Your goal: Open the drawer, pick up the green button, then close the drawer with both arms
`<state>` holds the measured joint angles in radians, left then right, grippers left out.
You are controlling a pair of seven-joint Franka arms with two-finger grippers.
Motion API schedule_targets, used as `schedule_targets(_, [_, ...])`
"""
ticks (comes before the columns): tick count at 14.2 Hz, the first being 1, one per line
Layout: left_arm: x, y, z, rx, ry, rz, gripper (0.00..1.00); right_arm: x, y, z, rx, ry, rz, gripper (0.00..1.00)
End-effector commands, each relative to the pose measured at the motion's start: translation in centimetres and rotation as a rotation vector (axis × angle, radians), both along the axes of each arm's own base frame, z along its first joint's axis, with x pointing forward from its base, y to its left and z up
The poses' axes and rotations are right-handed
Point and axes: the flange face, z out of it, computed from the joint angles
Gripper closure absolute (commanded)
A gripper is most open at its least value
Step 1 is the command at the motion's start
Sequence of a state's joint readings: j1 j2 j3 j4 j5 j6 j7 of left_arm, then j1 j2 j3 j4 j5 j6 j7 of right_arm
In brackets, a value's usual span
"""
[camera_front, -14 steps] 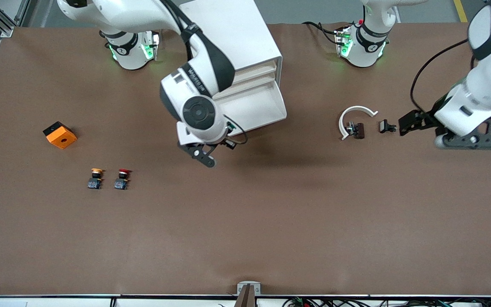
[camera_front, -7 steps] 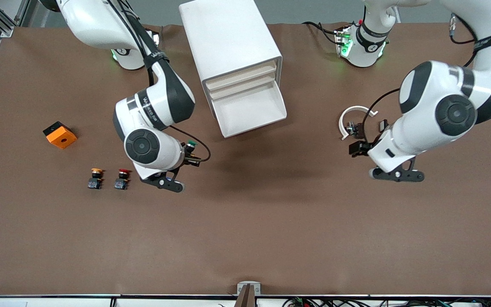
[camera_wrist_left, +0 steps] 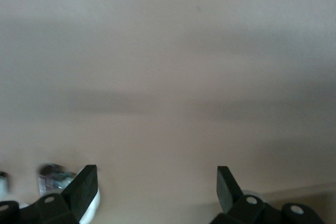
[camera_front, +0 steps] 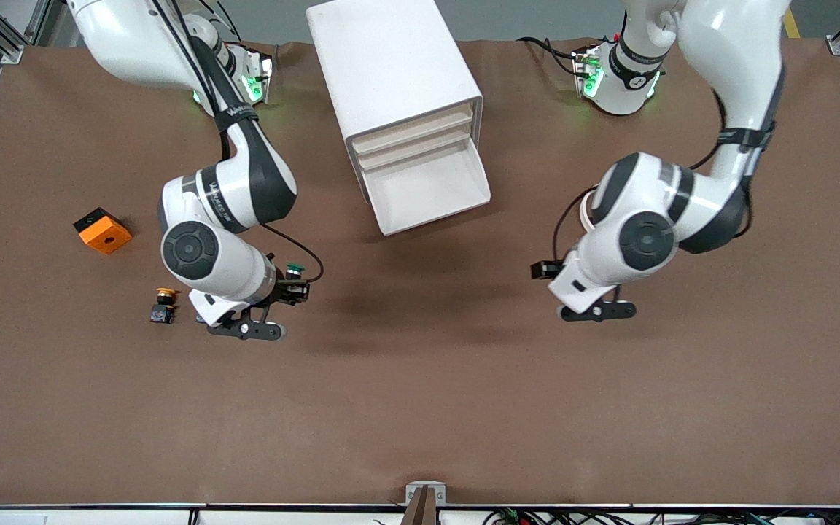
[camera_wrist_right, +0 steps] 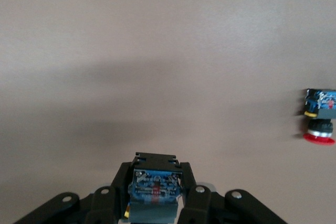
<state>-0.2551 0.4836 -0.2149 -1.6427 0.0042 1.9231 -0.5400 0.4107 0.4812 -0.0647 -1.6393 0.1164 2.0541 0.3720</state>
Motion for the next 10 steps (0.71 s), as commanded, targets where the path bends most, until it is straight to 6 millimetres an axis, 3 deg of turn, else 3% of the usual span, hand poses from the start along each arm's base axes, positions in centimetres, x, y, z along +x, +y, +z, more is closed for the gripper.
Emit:
schedule_targets(1, [-1.5, -3.9, -1.9, 0.019, 0.013, 0.044, 0.0, -2.8, -5.0, -1.4, 0.016, -0.043, 0.056, 1.0])
schedule_targets(2, [-2.3, -5.2, -2.7, 0.026, 0.019, 0.047, 0.0, -3.2, -6.6, -2.2, 0.018, -0.057, 0.065, 1.0])
schedule_targets(5, [-4.0, -8.9, -5.4, 0.028, 0.005, 0.083, 0.0, -3.7, -7.6, -3.1, -0.017, -0.074, 0.091, 1.0])
schedule_targets(8, [-6.4, -12.7, -7.4, 0.034, 0.005, 0.085, 0.0, -3.3, -10.4, -4.6, -0.052, -0.13, 0.085, 1.0])
schedule_targets(10, [-8.0, -14.4, -8.7, 0.046, 0.021, 0.06, 0.0, -3.2, -10.4, -5.8, -0.052, -0.142, 0.072, 1.0])
